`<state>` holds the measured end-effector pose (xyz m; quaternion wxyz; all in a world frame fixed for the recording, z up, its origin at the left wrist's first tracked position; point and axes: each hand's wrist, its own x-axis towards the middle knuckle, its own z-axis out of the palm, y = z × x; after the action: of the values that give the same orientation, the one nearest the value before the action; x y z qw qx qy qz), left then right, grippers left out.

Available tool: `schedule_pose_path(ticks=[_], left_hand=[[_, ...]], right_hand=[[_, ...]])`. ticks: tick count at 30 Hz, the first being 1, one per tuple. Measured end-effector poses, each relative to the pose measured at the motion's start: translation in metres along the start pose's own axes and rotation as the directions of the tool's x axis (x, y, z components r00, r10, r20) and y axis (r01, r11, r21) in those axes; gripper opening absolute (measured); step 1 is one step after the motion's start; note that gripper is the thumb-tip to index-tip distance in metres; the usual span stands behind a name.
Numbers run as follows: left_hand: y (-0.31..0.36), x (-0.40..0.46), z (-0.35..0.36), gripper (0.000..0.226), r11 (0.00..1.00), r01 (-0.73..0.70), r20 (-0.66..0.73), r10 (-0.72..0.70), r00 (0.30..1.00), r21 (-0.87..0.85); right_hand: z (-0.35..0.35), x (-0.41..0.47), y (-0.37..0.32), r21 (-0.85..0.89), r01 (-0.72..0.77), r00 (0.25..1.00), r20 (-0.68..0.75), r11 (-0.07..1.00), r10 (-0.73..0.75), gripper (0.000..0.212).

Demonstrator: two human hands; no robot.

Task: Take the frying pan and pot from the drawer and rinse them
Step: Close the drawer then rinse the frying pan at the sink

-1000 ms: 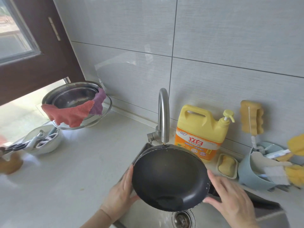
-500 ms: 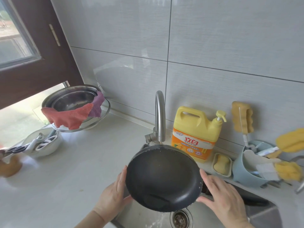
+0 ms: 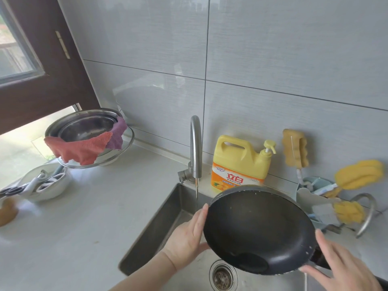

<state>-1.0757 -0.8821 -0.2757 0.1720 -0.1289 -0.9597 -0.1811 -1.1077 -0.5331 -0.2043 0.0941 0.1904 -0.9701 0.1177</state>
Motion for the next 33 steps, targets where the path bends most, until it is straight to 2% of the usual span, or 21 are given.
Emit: schedule_pose_path(ticks=[3, 6, 10, 13, 19, 23, 26, 28, 31, 33], left_hand=[[-0.010, -0.005, -0.001, 0.127, 0.999, 0.036, 0.002, -0.036, 0.999, -0.016], [-0.034, -0.020, 0.000, 0.111, 0.998, 0.061, -0.039, -0.060, 0.997, 0.023], [-0.063, -0.044, -0.002, 0.101, 0.990, 0.117, -0.084, -0.110, 0.990, 0.081], [-0.079, -0.061, -0.010, 0.092, 0.975, 0.188, -0.116, -0.174, 0.978, 0.119], [-0.101, -0.094, -0.026, 0.093, 0.950, 0.286, -0.108, -0.273, 0.956, 0.124], [-0.109, -0.110, -0.031, 0.096, 0.949, 0.309, -0.115, -0.302, 0.946, 0.055], [-0.111, -0.105, -0.034, 0.097, 0.929, 0.367, -0.058, -0.364, 0.929, 0.050], [-0.109, -0.098, -0.032, 0.096, 0.933, 0.353, -0.043, -0.351, 0.935, 0.071], [-0.100, -0.083, -0.023, 0.094, 0.953, 0.282, -0.050, -0.278, 0.959, 0.108], [-0.093, -0.071, -0.014, 0.093, 0.963, 0.246, -0.058, -0.240, 0.969, 0.112]], right_hand=[[0.014, 0.004, -0.008, 0.004, 0.028, 1.000, -0.002, 1.000, -0.028, 0.084], [0.028, 0.014, -0.025, 0.037, 0.044, 0.999, -0.020, 0.998, -0.043, 0.077], [0.050, 0.030, -0.046, 0.042, 0.103, 0.994, 0.026, 0.994, -0.104, 0.074], [0.062, 0.044, -0.060, 0.056, 0.173, 0.984, 0.033, 0.983, -0.175, 0.084], [0.076, 0.067, -0.084, 0.079, 0.259, 0.963, 0.063, 0.963, -0.264, 0.108], [0.085, 0.077, -0.096, 0.085, 0.306, 0.949, 0.045, 0.948, -0.311, 0.103], [0.085, 0.079, -0.097, 0.084, 0.308, 0.950, 0.034, 0.948, -0.311, 0.098], [0.079, 0.077, -0.093, 0.086, 0.297, 0.953, 0.033, 0.951, -0.300, 0.096], [0.067, 0.070, -0.081, 0.093, 0.280, 0.958, 0.044, 0.956, -0.285, 0.106], [0.059, 0.062, -0.072, 0.079, 0.266, 0.961, 0.055, 0.961, -0.271, 0.099]])
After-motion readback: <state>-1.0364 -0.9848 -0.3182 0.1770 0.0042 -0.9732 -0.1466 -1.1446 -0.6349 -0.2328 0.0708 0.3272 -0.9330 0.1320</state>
